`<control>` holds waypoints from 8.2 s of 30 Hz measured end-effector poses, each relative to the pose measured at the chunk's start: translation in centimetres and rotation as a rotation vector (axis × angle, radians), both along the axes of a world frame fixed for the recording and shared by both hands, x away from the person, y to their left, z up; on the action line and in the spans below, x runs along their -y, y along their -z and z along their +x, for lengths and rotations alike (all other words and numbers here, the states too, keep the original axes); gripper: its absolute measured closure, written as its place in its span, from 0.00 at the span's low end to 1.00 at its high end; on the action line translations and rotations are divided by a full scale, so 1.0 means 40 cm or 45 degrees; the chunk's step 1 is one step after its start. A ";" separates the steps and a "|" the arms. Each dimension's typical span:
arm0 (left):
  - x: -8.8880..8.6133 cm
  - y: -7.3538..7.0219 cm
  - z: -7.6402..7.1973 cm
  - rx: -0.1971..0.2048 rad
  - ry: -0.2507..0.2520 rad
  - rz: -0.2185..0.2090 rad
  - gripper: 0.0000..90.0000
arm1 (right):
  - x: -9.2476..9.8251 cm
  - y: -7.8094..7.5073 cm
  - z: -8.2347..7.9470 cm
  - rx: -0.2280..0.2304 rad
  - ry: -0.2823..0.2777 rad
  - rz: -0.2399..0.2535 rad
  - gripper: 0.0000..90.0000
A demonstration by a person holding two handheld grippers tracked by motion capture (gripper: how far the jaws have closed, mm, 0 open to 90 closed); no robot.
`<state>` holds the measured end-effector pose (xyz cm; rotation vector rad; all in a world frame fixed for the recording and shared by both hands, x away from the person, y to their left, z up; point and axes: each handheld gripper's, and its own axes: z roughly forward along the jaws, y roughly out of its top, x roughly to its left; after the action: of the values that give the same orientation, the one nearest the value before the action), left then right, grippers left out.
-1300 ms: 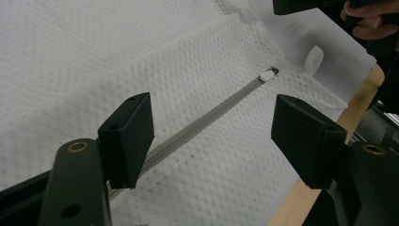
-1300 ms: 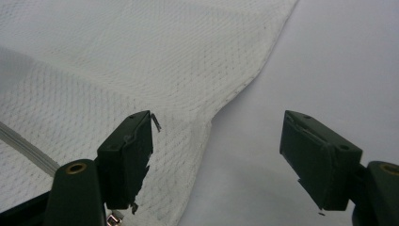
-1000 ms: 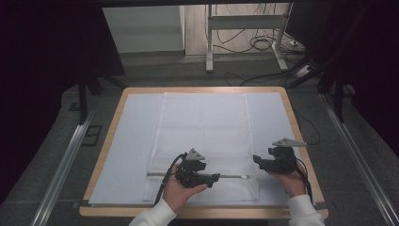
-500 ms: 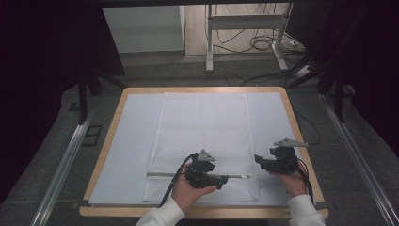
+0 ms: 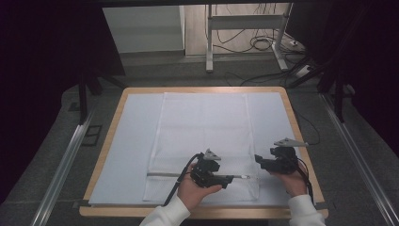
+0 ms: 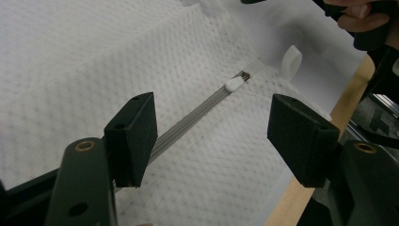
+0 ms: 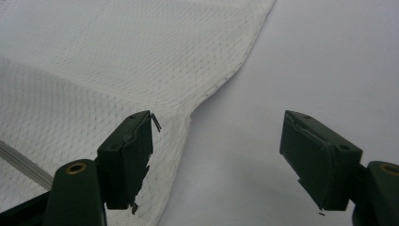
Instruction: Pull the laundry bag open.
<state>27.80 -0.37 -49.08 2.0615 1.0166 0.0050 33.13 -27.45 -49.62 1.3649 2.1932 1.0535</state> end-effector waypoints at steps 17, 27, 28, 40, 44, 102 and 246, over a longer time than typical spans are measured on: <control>0.061 0.015 0.027 -0.100 0.030 -0.021 0.43 | 0.000 -0.002 0.000 0.010 0.003 -0.011 0.29; 0.081 0.028 0.038 -0.138 0.037 -0.023 0.43 | 0.004 -0.002 0.001 0.010 0.020 -0.016 0.29; 0.083 0.030 0.038 -0.143 0.041 -0.018 0.43 | 0.004 -0.002 0.001 0.009 0.021 -0.016 0.29; 0.108 0.049 0.048 -0.168 0.045 0.009 0.42 | 0.006 -0.002 0.001 0.013 0.026 -0.021 0.29; 0.117 0.052 0.054 -0.172 0.047 0.013 0.42 | 0.006 -0.002 0.001 0.017 0.022 -0.025 0.29; 0.167 0.076 0.079 -0.211 0.075 0.003 0.75 | 0.008 -0.004 0.001 0.033 0.048 -0.069 0.28; 0.063 0.050 0.084 -0.213 0.116 -0.184 0.97 | -0.093 0.030 0.016 -0.384 -0.189 0.336 0.99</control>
<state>31.14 -2.90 -51.08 1.9981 0.9914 -0.2843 33.77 -23.72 -50.83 1.5827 2.4729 1.3031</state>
